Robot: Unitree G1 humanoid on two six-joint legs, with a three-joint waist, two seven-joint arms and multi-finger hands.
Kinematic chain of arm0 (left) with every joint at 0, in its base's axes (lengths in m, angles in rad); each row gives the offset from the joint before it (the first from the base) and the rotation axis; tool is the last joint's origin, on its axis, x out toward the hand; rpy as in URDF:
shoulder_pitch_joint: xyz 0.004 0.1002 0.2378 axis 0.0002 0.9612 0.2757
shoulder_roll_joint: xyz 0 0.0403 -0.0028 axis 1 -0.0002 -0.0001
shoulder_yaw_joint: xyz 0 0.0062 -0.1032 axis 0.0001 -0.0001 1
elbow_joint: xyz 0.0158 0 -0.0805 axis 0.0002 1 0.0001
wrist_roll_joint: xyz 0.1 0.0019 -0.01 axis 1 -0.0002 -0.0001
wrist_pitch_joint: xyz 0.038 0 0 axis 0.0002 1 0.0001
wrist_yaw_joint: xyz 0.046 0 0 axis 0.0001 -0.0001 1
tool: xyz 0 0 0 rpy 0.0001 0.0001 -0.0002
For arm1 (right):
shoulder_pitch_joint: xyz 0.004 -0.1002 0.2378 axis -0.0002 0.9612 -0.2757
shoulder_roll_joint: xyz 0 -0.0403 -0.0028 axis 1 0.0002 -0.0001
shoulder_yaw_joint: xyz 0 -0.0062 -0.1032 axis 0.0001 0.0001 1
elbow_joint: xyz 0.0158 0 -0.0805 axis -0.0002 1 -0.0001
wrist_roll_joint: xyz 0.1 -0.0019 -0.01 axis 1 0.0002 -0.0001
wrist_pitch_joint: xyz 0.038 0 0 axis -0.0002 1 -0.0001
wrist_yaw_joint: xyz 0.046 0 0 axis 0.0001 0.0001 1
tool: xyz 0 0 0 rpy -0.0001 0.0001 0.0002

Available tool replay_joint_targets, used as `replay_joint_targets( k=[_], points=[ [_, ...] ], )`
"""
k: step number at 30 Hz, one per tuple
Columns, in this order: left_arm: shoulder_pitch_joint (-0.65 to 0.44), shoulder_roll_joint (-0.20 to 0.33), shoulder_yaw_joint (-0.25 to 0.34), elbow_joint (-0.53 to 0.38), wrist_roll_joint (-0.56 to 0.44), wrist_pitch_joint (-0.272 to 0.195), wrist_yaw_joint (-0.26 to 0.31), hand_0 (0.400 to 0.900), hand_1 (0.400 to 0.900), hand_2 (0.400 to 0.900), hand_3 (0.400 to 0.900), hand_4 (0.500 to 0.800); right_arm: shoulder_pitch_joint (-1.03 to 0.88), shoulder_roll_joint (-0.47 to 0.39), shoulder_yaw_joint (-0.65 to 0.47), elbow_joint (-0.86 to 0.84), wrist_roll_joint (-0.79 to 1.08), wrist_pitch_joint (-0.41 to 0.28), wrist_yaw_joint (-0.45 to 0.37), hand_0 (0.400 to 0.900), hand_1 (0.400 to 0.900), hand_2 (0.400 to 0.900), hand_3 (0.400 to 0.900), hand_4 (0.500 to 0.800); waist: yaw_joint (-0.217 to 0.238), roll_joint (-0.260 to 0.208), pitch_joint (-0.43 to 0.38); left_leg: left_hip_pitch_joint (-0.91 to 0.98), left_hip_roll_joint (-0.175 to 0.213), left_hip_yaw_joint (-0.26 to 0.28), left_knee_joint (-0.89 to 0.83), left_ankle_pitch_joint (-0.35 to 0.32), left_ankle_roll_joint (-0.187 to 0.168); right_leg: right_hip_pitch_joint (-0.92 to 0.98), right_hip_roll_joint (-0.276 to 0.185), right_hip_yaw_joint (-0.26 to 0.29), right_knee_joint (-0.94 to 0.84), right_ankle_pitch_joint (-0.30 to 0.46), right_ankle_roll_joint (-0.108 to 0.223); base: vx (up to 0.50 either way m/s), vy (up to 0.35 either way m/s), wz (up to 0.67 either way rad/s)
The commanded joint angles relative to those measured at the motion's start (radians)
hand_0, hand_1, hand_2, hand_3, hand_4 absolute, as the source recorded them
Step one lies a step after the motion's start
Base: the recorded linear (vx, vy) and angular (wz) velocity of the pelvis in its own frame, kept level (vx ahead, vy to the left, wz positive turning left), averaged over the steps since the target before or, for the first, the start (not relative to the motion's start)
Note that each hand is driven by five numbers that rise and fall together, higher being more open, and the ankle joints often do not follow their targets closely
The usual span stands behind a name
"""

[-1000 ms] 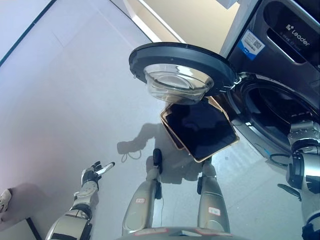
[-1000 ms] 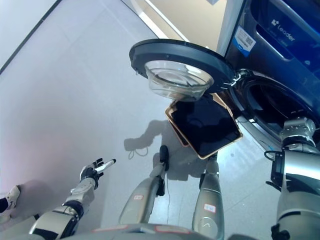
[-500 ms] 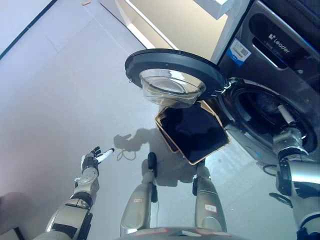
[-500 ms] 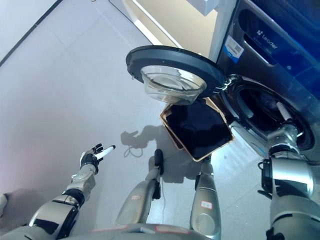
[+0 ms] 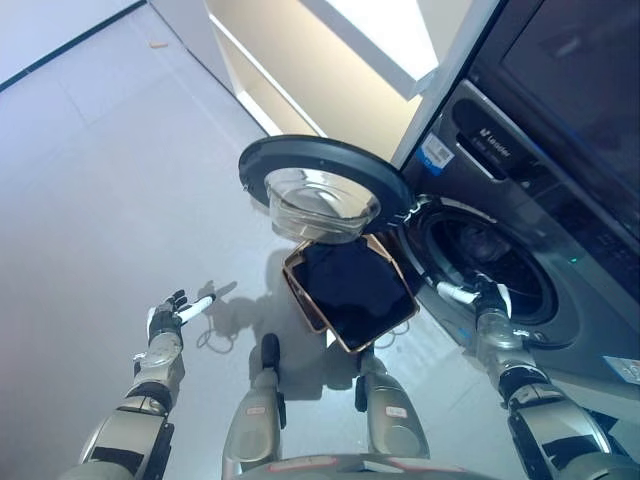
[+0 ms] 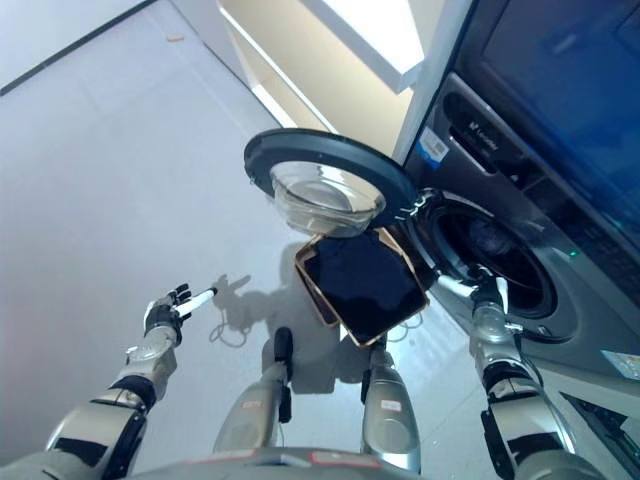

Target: Put the clothes in the basket into the washing machine.

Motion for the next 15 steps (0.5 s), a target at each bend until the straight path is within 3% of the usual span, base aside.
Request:
replay_joint_targets(
  k=[1, 6, 15],
  points=[
    [0.03, 0.072, 0.034, 0.03, 0.061, -0.04, 0.019, 0.9, 0.9, 0.9, 0.9, 0.8, 0.027, -0.064, 0.065, -0.011, -0.239, -0.002, -0.056, 0.9, 0.9, 0.9, 0.9, 0.8, -0.004, -0.005, -0.133, -0.039, 0.034, -0.048, 0.055, -0.028, -0.045, 0.032, -0.072, 0.039, 0.109, -0.049, 0.079, 0.09, 0.058, -0.03],
    [0.057, 0.064, 0.035, 0.037, 0.099, -0.034, 0.0, 0.9, 0.9, 0.9, 0.9, 0.8, 0.068, -0.047, 0.119, 0.108, -0.429, 0.036, -0.052, 0.9, 0.9, 0.9, 0.9, 0.8, 0.006, -0.016, -0.193, 0.027, 0.029, -0.038, 0.033, -0.042, -0.037, 0.089, -0.08, 0.03, 0.077, -0.041, 0.089, 0.07, 0.048, -0.01],
    [0.101, 0.024, -0.014, -0.003, 0.172, -0.034, -0.035, 0.9, 0.9, 0.9, 0.9, 0.8, 0.164, 0.028, 0.064, 0.137, -0.297, -0.009, 0.002, 0.9, 0.9, 0.9, 0.9, 0.8, 0.015, -0.024, -0.25, 0.091, 0.022, -0.031, -0.013, -0.047, -0.029, 0.143, -0.089, 0.009, 0.054, -0.046, 0.099, 0.02, 0.026, 0.05]
  ],
)
